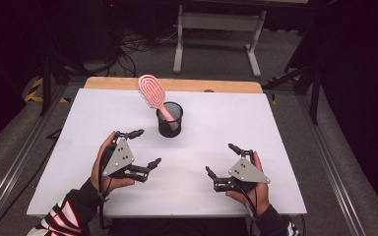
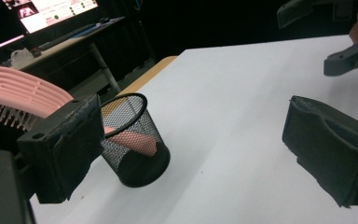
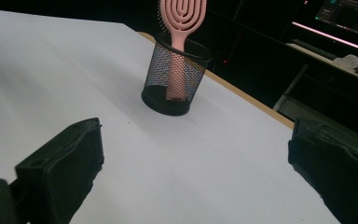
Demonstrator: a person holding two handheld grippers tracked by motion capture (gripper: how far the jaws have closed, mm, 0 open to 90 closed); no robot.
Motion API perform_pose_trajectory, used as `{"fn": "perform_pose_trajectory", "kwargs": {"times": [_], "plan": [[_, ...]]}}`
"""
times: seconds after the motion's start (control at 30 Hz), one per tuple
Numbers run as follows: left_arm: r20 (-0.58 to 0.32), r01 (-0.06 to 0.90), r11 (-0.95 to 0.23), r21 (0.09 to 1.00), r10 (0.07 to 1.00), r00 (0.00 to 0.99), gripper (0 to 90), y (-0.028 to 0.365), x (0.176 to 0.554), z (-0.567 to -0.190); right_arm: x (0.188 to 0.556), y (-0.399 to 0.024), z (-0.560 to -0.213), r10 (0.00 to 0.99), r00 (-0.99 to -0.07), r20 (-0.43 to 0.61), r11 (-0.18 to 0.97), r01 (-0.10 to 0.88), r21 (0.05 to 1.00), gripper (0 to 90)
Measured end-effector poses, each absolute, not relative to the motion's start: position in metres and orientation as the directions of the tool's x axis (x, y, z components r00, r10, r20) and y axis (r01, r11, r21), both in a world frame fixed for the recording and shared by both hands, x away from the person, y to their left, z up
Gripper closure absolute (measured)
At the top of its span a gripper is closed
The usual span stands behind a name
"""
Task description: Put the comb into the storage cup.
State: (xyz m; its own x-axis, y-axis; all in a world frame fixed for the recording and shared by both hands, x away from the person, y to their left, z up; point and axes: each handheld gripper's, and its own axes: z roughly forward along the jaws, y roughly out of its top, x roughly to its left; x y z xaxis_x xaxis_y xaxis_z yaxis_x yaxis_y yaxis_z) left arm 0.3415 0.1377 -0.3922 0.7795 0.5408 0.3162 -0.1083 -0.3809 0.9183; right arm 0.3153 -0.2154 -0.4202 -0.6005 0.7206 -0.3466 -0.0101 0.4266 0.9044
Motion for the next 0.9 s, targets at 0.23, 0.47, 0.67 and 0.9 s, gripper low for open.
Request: {"fn": "perform_pose_trajectory", "kwargs": {"times": [0.23, 0.47, 0.67, 0.9], "plan": [[0.328, -0.101, -0.408, 0.908, 0.538, 0.777, 7.0, 0.14, 0.338, -0.402, 0.314, -0.215, -0.42, 0.718, -0.602, -0.35, 0.426, -0.018, 0.904, 4.2], [0.335, -0.081, -0.437, 0.896, 0.544, 0.77, 6.8, 0.149, 0.334, -0.413, 0.313, -0.215, -0.42, 0.715, -0.603, -0.352, 0.428, -0.02, 0.904, 4.2], [0.328, -0.058, -0.448, 0.892, 0.555, 0.764, 6.7, 0.158, 0.332, -0.42, 0.312, -0.214, -0.421, 0.712, -0.604, -0.358, 0.433, -0.022, 0.901, 4.2], [0.314, -0.032, -0.446, 0.895, 0.577, 0.754, 6.7, 0.171, 0.331, -0.427, 0.312, -0.213, -0.421, 0.709, -0.606, -0.359, 0.435, -0.024, 0.9, 4.1]]}}
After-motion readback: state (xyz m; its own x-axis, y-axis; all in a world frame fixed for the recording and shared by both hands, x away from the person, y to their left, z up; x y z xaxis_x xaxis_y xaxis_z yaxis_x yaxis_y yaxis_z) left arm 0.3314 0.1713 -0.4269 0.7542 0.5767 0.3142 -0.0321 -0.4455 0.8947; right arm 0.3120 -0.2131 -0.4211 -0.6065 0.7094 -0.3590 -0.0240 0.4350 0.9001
